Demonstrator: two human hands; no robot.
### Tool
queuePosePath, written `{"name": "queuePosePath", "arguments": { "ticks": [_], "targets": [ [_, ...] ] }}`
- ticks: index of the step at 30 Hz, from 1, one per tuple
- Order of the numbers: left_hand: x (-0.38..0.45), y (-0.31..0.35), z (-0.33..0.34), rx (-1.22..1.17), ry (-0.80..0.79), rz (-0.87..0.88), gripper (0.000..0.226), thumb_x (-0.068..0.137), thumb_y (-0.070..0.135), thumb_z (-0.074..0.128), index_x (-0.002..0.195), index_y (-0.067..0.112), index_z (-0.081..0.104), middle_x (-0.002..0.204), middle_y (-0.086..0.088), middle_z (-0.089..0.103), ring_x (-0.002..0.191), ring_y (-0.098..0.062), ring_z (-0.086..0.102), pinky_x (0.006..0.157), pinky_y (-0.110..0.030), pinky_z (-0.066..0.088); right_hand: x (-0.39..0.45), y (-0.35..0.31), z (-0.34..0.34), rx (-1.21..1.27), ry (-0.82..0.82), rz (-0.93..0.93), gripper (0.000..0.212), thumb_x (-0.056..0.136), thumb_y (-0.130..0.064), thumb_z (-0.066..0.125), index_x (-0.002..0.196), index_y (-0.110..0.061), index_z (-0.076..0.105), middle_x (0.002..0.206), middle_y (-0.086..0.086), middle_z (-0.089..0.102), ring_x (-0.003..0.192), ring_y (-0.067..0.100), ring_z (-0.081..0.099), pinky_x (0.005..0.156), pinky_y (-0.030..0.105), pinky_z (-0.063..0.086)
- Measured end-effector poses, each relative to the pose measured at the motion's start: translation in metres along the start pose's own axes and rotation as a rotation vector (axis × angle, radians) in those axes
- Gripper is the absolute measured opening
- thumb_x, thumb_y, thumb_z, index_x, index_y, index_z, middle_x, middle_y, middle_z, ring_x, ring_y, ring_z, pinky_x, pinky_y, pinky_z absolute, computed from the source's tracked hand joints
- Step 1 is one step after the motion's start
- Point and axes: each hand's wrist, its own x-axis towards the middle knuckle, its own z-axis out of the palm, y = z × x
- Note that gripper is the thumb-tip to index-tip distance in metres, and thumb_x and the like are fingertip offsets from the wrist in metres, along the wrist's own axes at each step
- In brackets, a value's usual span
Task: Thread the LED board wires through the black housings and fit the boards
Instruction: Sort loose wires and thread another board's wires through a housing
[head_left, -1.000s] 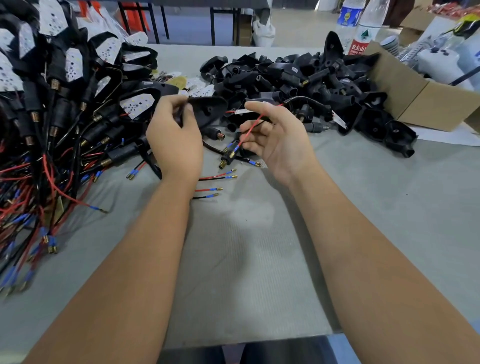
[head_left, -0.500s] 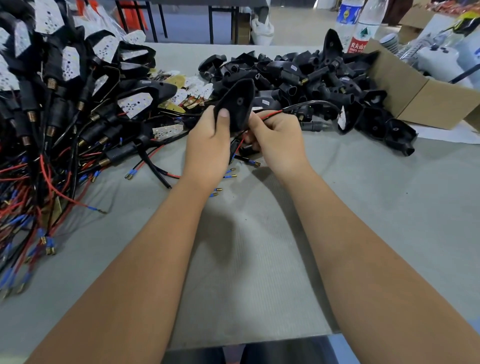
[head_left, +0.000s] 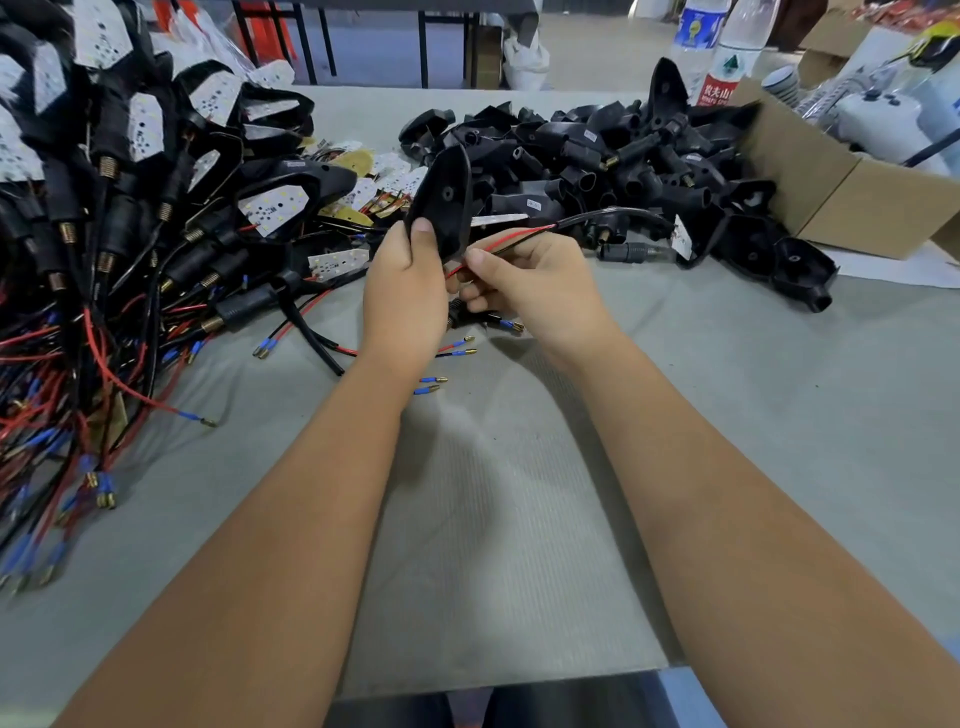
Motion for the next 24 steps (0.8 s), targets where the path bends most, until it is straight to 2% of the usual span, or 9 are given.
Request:
{"name": "queuePosePath", "arguments": {
  "ticks": [4, 7, 9, 11, 13, 15, 19, 22, 24],
  "targets": [
    [0.007, -0.004, -0.003, -0.112, 0.102, -0.092, 0.03, 0.104, 0.03, 0.032, 0.079, 0.025, 0.046, 0.072, -0.002, 0.059, 0.059, -0.02, 0.055, 0.054, -0.033, 0.045, 0.0, -0.003, 0.003, -0.055, 0.115, -0.039, 0.009, 0.098, 0.001, 0.051, 0.092, 0.003, 0.058, 0.086, 0.023, 0.068, 0.074, 0.026, 0.07, 0.07, 0.031, 0.059],
    [0.013, -0.011, -0.01, -0.021, 0.105, -0.108, 0.033, 0.1, 0.029, 0.039, 0.068, 0.02, 0.045, 0.064, -0.005, 0.049, 0.066, -0.026, 0.045, 0.063, -0.043, 0.04, -0.002, -0.007, 0.004, -0.003, 0.127, -0.068, 0.012, 0.098, 0.0, 0.049, 0.089, -0.004, 0.055, 0.086, 0.019, 0.068, 0.071, 0.023, 0.069, 0.07, 0.029, 0.06],
    [0.012, -0.012, -0.011, -0.002, 0.068, -0.09, 0.033, 0.097, 0.027, 0.046, 0.065, 0.02, 0.049, 0.059, -0.003, 0.044, 0.065, -0.026, 0.043, 0.064, -0.04, 0.038, -0.003, -0.01, 0.004, 0.054, 0.132, -0.082, 0.008, 0.099, 0.0, 0.049, 0.094, -0.003, 0.054, 0.084, 0.019, 0.068, 0.069, 0.023, 0.068, 0.07, 0.03, 0.059],
    [0.009, -0.01, -0.009, 0.018, 0.027, -0.049, 0.028, 0.095, 0.024, 0.05, 0.069, 0.025, 0.058, 0.059, 0.0, 0.052, 0.061, -0.022, 0.05, 0.062, -0.037, 0.044, -0.003, -0.01, 0.004, 0.073, 0.159, -0.095, 0.007, 0.099, 0.001, 0.048, 0.097, -0.002, 0.054, 0.083, 0.018, 0.067, 0.067, 0.022, 0.068, 0.07, 0.03, 0.059],
    [0.005, -0.006, -0.007, -0.016, -0.028, -0.024, 0.023, 0.093, 0.019, 0.053, 0.077, 0.03, 0.065, 0.059, 0.007, 0.059, 0.055, -0.009, 0.055, 0.061, -0.033, 0.051, -0.002, -0.009, 0.002, 0.051, 0.213, -0.106, 0.008, 0.099, 0.002, 0.047, 0.099, -0.001, 0.055, 0.085, 0.02, 0.065, 0.07, 0.022, 0.067, 0.07, 0.028, 0.06],
    [0.003, -0.004, -0.005, -0.079, -0.083, -0.021, 0.019, 0.092, 0.014, 0.056, 0.084, 0.026, 0.069, 0.061, 0.009, 0.06, 0.052, -0.002, 0.055, 0.063, -0.03, 0.053, 0.0, -0.008, 0.001, 0.022, 0.273, -0.112, 0.01, 0.098, 0.003, 0.047, 0.096, -0.002, 0.056, 0.087, 0.021, 0.063, 0.075, 0.024, 0.066, 0.07, 0.026, 0.059],
    [0.0, 0.0, -0.002, -0.135, -0.162, 0.003, 0.022, 0.09, 0.008, 0.059, 0.098, 0.026, 0.071, 0.077, 0.007, 0.067, 0.058, 0.001, 0.06, 0.067, -0.021, 0.057, 0.003, -0.004, -0.001, -0.035, 0.33, -0.095, 0.022, 0.093, 0.008, 0.052, 0.083, -0.011, 0.057, 0.082, 0.016, 0.064, 0.074, 0.023, 0.067, 0.073, 0.031, 0.06],
    [0.0, 0.003, -0.002, -0.214, -0.211, -0.034, 0.034, 0.089, 0.004, 0.055, 0.088, 0.034, 0.071, 0.077, 0.014, 0.071, 0.068, -0.001, 0.065, 0.075, -0.024, 0.057, 0.004, -0.004, 0.0, -0.015, 0.34, -0.087, 0.02, 0.091, 0.009, 0.055, 0.082, -0.009, 0.058, 0.08, 0.018, 0.065, 0.075, 0.027, 0.069, 0.075, 0.036, 0.06],
    [0.001, 0.004, -0.001, -0.322, -0.232, -0.117, 0.032, 0.092, 0.001, 0.05, 0.093, 0.025, 0.071, 0.084, 0.005, 0.073, 0.076, -0.008, 0.068, 0.077, -0.024, 0.057, 0.003, -0.005, 0.0, 0.05, 0.337, -0.083, 0.017, 0.091, 0.009, 0.056, 0.083, -0.006, 0.059, 0.079, 0.018, 0.066, 0.072, 0.024, 0.069, 0.075, 0.034, 0.061]
  ]
}}
